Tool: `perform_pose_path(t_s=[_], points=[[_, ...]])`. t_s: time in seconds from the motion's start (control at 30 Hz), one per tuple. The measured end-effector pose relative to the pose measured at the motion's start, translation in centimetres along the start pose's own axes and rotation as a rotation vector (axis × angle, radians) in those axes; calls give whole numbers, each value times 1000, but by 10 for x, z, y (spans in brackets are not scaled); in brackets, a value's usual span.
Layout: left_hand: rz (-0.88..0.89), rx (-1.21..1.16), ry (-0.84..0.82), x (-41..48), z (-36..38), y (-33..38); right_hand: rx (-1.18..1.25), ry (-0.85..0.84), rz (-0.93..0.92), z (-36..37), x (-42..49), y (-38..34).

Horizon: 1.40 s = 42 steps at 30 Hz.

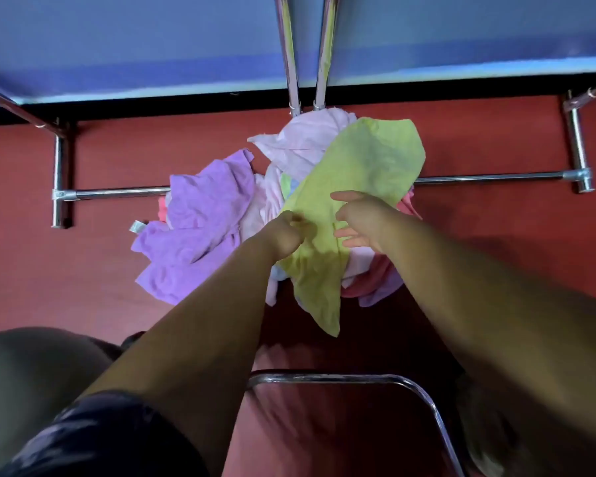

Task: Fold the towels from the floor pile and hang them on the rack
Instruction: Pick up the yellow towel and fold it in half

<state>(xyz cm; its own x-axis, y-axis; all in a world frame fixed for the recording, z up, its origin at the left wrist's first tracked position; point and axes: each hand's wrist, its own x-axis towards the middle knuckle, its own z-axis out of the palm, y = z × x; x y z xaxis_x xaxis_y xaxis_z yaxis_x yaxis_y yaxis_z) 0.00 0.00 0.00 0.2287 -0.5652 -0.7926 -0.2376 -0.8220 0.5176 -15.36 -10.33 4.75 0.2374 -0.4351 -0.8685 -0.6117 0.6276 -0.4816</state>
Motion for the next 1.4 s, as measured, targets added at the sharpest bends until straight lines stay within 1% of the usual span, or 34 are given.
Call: perform_pose_path(t_s=[0.1, 0.2, 0.27, 0.33, 0.4, 0.43, 0.47, 0.53, 0.57, 0.63, 0.77, 0.83, 0.9, 1.0, 1.07, 1.13, 1.2, 1.27, 1.33, 1.4], points=[[34, 157, -51, 9, 1, -4, -13, -24, 1, 4, 4, 1], [-29, 181, -81, 15, 11, -11, 24, -68, 54, 6, 14, 9], [-50, 98, -68, 17, 15, -12, 62, -81, 71, 7, 17, 12], [-22, -21, 5, 20, 17, -11, 58, -78, 70, 9, 18, 12], [-15, -186, 110, 19, 17, -6, -3, -60, 75, 12, 17, 10], [-20, -269, 147, 16, 15, -1, -73, -54, 73, 14, 14, 6], [-30, -359, 155, 13, 14, 5, -165, -57, 62, 15, 9, 2], [-38, -569, 104, 5, 10, 22, -296, -67, 23, 14, -1, -8], [-33, -626, 85, 1, 6, 31, -301, -71, -13, 12, -7, -11], [0, -642, 61, -11, -3, 49, -234, -73, -99, 6, -24, -19], [132, -530, 70, -42, -28, 89, -142, -100, -132, 3, -55, -36], [214, -450, 101, -63, -40, 108, -111, -69, -196, 1, -75, -49], [286, -438, 118, -85, -50, 125, -76, -53, -256, -3, -98, -63], [379, -410, 150, -121, -67, 140, 47, -51, -300, -12, -131, -76], [422, -295, 173, -146, -76, 141, 171, -53, -330, -18, -152, -82], [392, -98, 171, -167, -82, 134, 264, -60, -358, -20, -175, -88], [397, 42, 72, -189, -83, 125, 299, -72, -368, -20, -202, -98], [461, 117, 31, -207, -82, 120, 331, -91, -386, -17, -230, -111], [524, 165, 57, -226, -81, 121, 369, -104, -435, -14, -261, -127], [570, 216, 141, -244, -83, 128, 414, -117, -492, -12, -292, -143]])
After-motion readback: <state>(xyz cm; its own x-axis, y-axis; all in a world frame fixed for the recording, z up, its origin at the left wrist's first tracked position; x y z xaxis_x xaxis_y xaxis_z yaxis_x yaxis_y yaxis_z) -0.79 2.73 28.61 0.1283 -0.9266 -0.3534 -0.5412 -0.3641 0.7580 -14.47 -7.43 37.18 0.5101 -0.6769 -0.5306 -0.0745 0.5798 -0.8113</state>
